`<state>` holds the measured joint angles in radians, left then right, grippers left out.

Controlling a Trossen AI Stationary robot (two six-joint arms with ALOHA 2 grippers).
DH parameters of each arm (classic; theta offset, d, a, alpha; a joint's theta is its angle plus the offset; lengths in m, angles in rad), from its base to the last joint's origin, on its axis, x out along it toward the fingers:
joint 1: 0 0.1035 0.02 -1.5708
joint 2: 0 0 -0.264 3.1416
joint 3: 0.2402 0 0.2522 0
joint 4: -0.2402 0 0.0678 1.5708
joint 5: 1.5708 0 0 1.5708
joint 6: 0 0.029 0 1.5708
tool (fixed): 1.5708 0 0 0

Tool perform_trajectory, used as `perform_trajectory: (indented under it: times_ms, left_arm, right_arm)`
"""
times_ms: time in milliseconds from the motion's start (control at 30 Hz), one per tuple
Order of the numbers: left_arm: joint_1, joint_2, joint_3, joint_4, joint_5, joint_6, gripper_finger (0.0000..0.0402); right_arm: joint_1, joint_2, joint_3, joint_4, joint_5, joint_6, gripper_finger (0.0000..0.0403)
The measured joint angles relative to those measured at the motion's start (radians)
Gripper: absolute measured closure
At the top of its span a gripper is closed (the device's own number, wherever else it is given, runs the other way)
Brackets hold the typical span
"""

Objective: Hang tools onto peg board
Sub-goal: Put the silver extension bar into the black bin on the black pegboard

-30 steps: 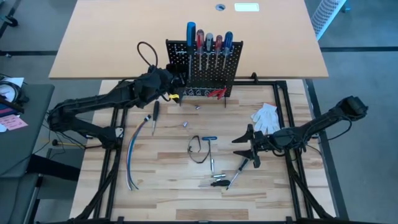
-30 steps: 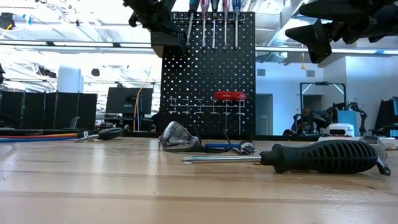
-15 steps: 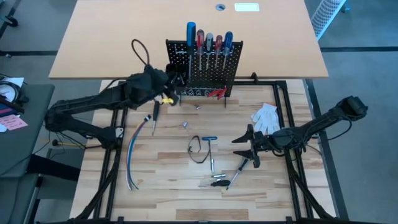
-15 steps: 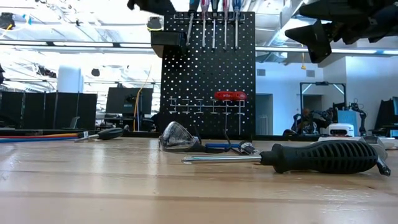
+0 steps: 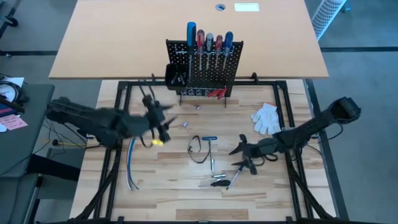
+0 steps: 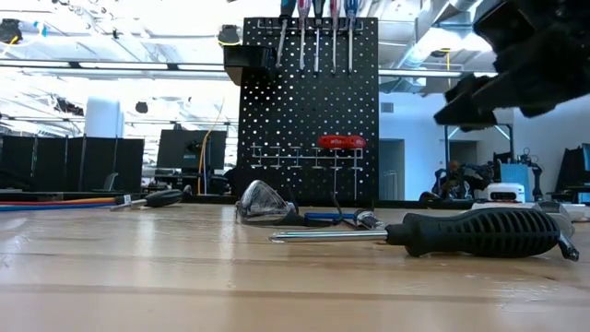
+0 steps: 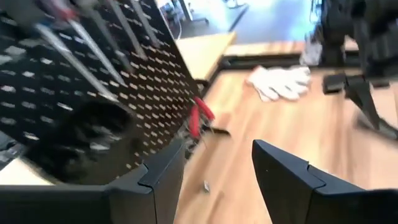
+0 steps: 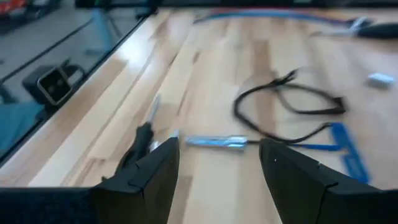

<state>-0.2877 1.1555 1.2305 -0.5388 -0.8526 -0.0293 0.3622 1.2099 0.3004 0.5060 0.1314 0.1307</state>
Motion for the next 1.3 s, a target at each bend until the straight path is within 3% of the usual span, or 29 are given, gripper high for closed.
perform_trajectory:
  times_ms: [133,367,533,733,933,1167,1300]
  left_arm:
    - [-0.111,0.071,-0.071,0.005,-0.083,-0.110,0.0217]
    - [-0.245,0.240,-0.170,0.045,-0.194,-0.378,0.0217]
    - [-0.283,0.401,-0.188,0.145,-0.263,-0.454,0.0217]
    - [-0.272,0.576,-0.188,0.432,-0.292,-0.272,0.0217]
    - [-0.246,0.660,-0.188,0.698,-0.255,-0.029,0.0217]
    - [-0.224,0.662,-0.187,0.729,-0.173,-0.017,0.0217]
    - [-0.223,0.662,-0.187,0.712,-0.170,-0.027,0.0217]
  right_arm:
    - [-0.005,0.150,0.091,-0.015,-0.077,0.000,0.0173]
    - [0.025,0.336,0.271,-0.220,-0.081,0.003,0.0173]
    - [0.049,0.426,0.318,-0.243,-0.083,0.023,0.0173]
    - [0.050,0.494,0.319,-0.236,-0.084,0.053,0.0192]
    - [0.035,0.519,0.320,-0.217,-0.079,0.048,0.0257]
    - [0.008,0.520,0.319,-0.229,-0.040,0.030,0.0348]
    - [0.002,0.487,0.296,-0.219,0.045,0.003,0.0352]
